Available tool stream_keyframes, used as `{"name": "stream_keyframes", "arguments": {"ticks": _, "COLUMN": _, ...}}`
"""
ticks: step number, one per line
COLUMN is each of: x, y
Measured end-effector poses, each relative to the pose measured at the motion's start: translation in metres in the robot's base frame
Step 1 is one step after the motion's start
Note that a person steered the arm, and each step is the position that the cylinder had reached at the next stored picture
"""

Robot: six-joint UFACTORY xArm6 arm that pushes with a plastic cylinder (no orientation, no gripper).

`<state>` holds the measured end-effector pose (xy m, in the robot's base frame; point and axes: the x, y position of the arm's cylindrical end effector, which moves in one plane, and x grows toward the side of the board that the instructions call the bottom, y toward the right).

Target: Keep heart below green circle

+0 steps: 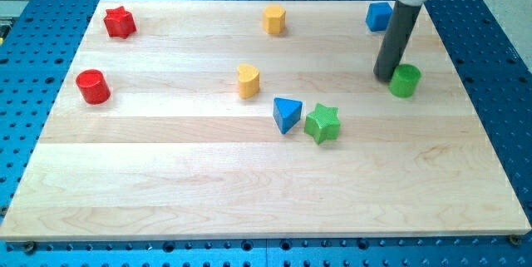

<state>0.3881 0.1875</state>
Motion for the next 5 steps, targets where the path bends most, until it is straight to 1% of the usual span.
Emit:
{"name": "stream_keyframes", "arguments": {"ticks": 1, "x": 0.015, "y": 0.028}}
{"name": "stream_keyframes", "arguments": {"ticks": 2, "x": 0.020, "y": 0.015}}
{"name": "stream_keyframes", "arguments": {"ticks": 3, "x": 0.022, "y": -0.050}}
{"name": "stream_keyframes", "arguments": {"ticks": 4, "x": 0.047, "y": -0.089}}
{"name": "stream_keyframes", "arguments": {"ticks": 5, "x": 0.048, "y": -0.096}}
